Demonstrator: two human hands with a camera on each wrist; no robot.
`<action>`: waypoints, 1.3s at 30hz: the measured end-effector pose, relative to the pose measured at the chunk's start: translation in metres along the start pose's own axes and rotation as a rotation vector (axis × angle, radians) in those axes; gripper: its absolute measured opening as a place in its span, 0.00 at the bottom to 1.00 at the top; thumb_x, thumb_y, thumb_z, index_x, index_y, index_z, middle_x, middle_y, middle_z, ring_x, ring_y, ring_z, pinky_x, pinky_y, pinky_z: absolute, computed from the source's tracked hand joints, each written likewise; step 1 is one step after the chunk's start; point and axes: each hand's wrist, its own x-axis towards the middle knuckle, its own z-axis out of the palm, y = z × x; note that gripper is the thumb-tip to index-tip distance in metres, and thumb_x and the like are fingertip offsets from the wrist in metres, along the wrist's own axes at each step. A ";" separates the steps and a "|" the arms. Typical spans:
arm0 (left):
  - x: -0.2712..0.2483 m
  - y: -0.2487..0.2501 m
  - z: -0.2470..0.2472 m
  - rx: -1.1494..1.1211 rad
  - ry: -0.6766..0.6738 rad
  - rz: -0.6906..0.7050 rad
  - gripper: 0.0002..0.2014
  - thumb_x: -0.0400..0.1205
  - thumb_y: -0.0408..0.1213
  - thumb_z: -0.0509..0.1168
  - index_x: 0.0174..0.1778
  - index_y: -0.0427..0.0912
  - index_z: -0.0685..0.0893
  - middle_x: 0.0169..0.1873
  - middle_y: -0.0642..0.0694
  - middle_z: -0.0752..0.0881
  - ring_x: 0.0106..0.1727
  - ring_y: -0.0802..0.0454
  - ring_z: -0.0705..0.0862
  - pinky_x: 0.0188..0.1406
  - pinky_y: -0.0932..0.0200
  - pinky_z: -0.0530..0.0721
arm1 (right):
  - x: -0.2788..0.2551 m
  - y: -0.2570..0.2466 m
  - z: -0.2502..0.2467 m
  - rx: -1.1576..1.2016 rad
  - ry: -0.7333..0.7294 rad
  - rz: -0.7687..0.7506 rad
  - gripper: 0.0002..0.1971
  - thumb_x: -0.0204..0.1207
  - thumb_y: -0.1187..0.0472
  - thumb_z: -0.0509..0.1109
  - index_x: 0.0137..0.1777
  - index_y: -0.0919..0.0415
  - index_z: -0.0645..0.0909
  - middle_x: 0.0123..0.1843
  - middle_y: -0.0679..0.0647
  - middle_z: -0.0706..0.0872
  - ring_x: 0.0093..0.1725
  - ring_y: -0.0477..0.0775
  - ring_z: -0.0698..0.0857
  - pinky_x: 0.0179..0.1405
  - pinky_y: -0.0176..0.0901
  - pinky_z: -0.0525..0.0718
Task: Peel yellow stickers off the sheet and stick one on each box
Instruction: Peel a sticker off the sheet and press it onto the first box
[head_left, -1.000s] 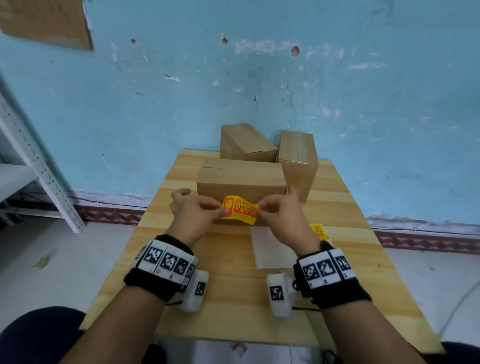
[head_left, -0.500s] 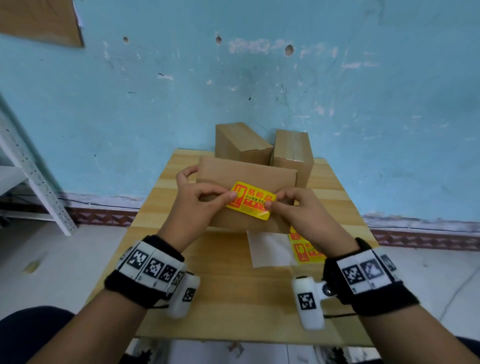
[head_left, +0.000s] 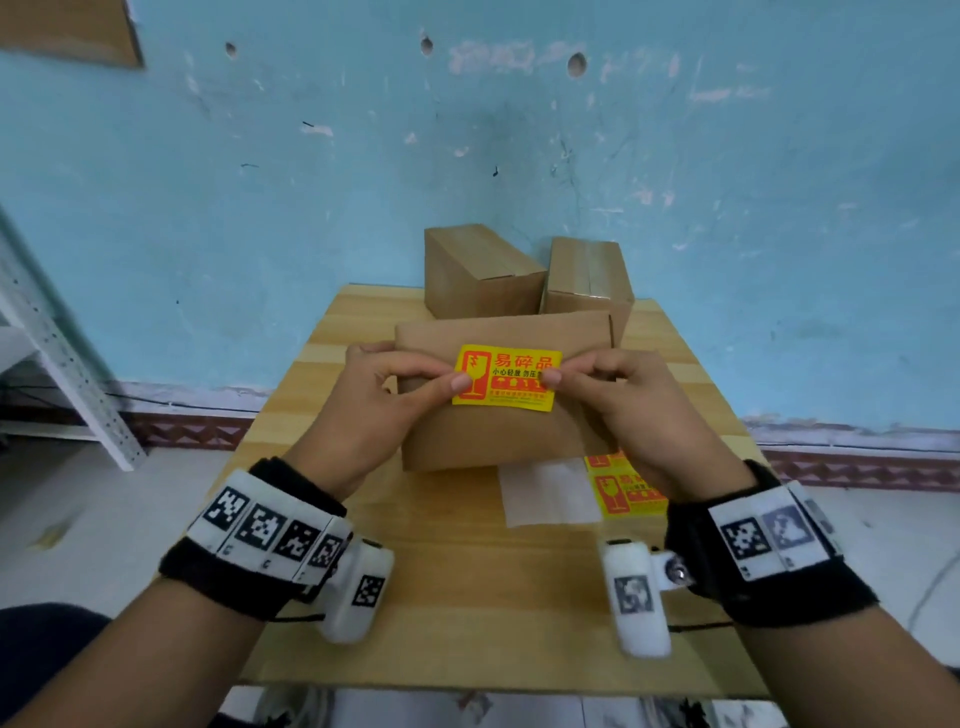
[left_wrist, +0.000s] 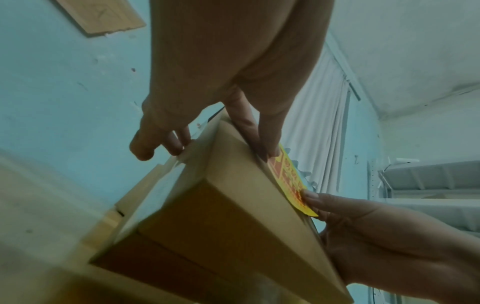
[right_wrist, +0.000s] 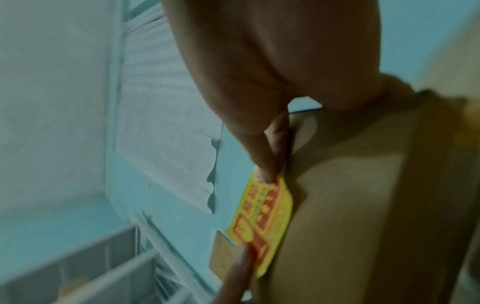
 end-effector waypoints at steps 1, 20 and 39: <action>-0.001 0.000 -0.001 -0.013 0.020 0.021 0.13 0.69 0.58 0.79 0.43 0.55 0.95 0.57 0.44 0.88 0.68 0.45 0.80 0.68 0.48 0.81 | -0.002 0.001 0.002 0.050 0.012 0.018 0.05 0.74 0.63 0.79 0.38 0.63 0.91 0.37 0.55 0.92 0.39 0.49 0.86 0.42 0.41 0.84; 0.005 -0.011 -0.006 -0.428 -0.146 -0.170 0.18 0.71 0.38 0.75 0.51 0.28 0.92 0.62 0.44 0.90 0.68 0.49 0.86 0.72 0.50 0.81 | 0.005 0.015 0.006 -0.234 0.014 -0.098 0.15 0.67 0.39 0.80 0.43 0.50 0.93 0.59 0.52 0.88 0.79 0.61 0.70 0.76 0.66 0.74; -0.002 0.011 -0.006 -0.251 -0.088 -0.101 0.22 0.55 0.45 0.82 0.44 0.42 0.93 0.46 0.49 0.92 0.47 0.60 0.88 0.42 0.69 0.84 | 0.004 0.019 0.025 -0.228 0.207 -0.072 0.16 0.56 0.43 0.88 0.30 0.51 0.87 0.62 0.52 0.79 0.75 0.59 0.76 0.69 0.64 0.82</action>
